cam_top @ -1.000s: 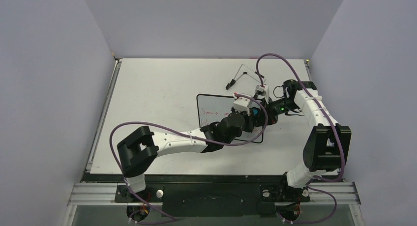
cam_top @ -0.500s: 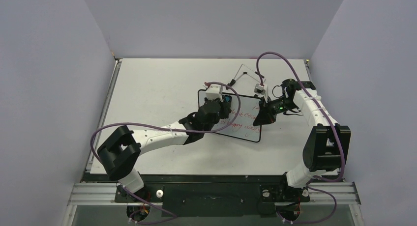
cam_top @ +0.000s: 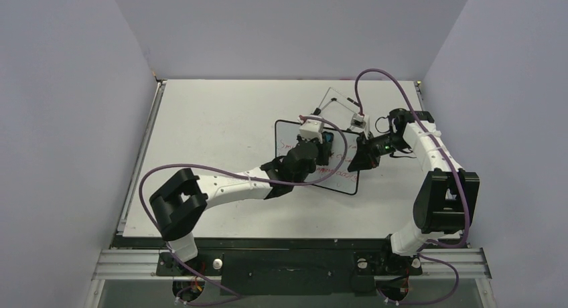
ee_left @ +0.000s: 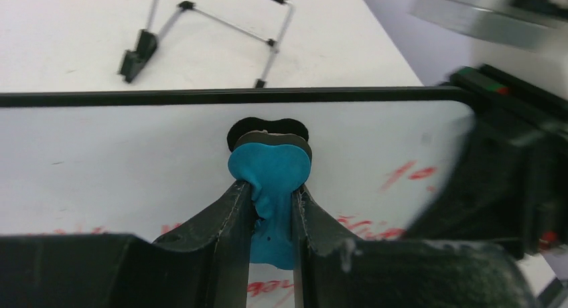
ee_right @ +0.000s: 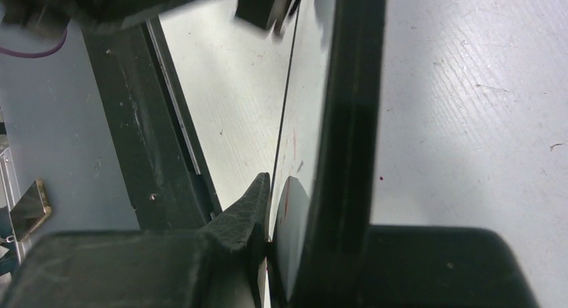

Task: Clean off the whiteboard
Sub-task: Erase the whiteboard at the center of the board.

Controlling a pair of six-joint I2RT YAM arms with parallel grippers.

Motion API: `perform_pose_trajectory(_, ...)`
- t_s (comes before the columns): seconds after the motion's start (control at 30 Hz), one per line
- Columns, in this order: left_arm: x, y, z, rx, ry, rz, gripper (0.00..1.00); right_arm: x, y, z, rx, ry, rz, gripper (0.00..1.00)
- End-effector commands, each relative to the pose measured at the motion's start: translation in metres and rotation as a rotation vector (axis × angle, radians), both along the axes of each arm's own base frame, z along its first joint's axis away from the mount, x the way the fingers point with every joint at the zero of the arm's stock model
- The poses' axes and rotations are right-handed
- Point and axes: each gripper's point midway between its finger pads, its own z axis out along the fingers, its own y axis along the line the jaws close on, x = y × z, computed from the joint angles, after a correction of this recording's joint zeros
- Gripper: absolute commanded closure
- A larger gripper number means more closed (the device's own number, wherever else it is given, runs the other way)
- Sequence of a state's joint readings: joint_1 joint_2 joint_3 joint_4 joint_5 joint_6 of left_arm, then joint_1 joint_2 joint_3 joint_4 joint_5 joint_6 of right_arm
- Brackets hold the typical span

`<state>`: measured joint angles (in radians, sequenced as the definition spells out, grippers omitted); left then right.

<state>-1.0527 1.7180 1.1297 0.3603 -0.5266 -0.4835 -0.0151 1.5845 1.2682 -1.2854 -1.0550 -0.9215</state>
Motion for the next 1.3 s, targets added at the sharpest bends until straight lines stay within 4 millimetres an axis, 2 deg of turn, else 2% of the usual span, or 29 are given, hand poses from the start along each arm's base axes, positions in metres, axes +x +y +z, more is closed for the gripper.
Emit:
perform_pose_trajectory(0.0,-0.042,-0.078,0.020,-0.073,-0.032,-0.259,1.00,-0.020,0.014,0.008,0.016,-0.032,0.128,1.00)
perform_pose_trajectory(0.17,-0.061,-0.099,0.022,-0.072,-0.039,-0.340,1.00,-0.020,0.014,0.008,0.015,-0.034,0.127,1.00)
perform_pose_trajectory(0.27,-0.068,-0.100,0.021,-0.074,-0.036,-0.367,1.00,-0.020,0.013,0.009,0.019,-0.035,0.131,1.00)
perform_pose_trajectory(0.37,-0.071,-0.093,0.012,-0.043,-0.027,-0.350,1.00,-0.020,0.013,0.009,0.019,-0.036,0.130,1.00)
perform_pose_trajectory(0.4,-0.066,-0.086,0.011,-0.035,-0.028,-0.316,1.00,-0.020,0.013,0.009,0.019,-0.035,0.130,1.00)
perform_pose_trajectory(0.43,-0.064,-0.079,0.002,-0.013,-0.013,-0.295,1.00,-0.021,0.013,0.010,0.020,-0.037,0.130,1.00)
perform_pose_trajectory(0.47,-0.055,-0.068,0.005,-0.010,-0.017,-0.246,1.00,-0.021,0.013,0.010,0.020,-0.037,0.130,1.00)
perform_pose_trajectory(0.5,-0.051,-0.058,-0.004,0.010,0.000,-0.219,1.00,-0.021,0.013,0.010,0.021,-0.037,0.130,1.00)
perform_pose_trajectory(0.53,-0.038,-0.042,-0.007,0.029,0.009,-0.162,1.00,-0.021,0.013,0.010,0.020,-0.037,0.130,1.00)
perform_pose_trajectory(0.57,-0.031,-0.033,-0.007,0.034,0.015,-0.132,1.00,-0.021,0.014,0.010,0.022,-0.035,0.130,1.00)
perform_pose_trajectory(0.7,0.014,0.018,0.000,0.089,0.012,0.034,1.00,-0.021,0.014,0.010,0.022,-0.036,0.131,1.00)
perform_pose_trajectory(0.77,0.026,0.032,0.008,0.119,-0.012,0.086,1.00,-0.021,0.014,0.010,0.022,-0.038,0.129,1.00)
perform_pose_trajectory(0.83,0.031,0.036,0.015,0.144,-0.034,0.100,1.00,-0.021,0.013,0.011,0.021,-0.039,0.129,1.00)
perform_pose_trajectory(0.93,0.032,0.026,0.024,0.141,-0.051,0.079,1.00,-0.021,0.014,0.011,0.022,-0.038,0.130,1.00)
perform_pose_trajectory(1.0,0.025,0.010,0.029,0.120,-0.063,0.032,1.00,-0.021,0.013,0.010,0.021,-0.036,0.130,1.00)
perform_pose_trajectory(1.17,-0.012,-0.050,0.041,0.063,-0.107,-0.190,1.00,-0.021,0.014,0.010,0.022,-0.036,0.129,1.00)
perform_pose_trajectory(1.27,-0.031,-0.075,0.048,0.053,-0.139,-0.316,1.00,-0.021,0.014,0.011,0.022,-0.038,0.131,1.00)
